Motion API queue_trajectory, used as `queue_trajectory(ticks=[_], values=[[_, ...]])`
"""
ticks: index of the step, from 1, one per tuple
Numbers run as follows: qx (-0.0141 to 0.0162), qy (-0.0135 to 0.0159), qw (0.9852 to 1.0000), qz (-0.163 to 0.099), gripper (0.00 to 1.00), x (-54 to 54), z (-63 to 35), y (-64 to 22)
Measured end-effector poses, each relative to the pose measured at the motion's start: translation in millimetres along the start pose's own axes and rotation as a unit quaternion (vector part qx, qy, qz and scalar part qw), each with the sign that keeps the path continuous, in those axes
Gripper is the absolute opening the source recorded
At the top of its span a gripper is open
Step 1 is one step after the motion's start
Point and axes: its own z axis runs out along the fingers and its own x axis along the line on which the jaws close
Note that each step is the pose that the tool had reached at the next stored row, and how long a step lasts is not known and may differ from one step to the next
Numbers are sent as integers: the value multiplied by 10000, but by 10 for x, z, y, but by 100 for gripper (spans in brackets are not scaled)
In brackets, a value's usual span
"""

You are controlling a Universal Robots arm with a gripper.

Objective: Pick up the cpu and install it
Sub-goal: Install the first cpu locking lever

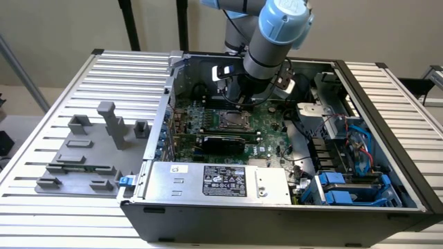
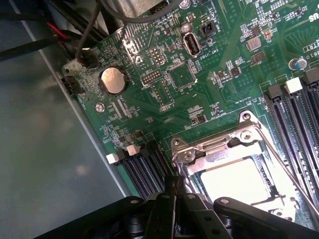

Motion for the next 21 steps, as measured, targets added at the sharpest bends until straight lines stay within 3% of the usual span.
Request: queue_trajectory(ticks=[10, 21], values=[[8, 14, 10000, -2, 11, -6, 21, 6], [45, 84, 10000, -11, 11, -14, 49, 13]])
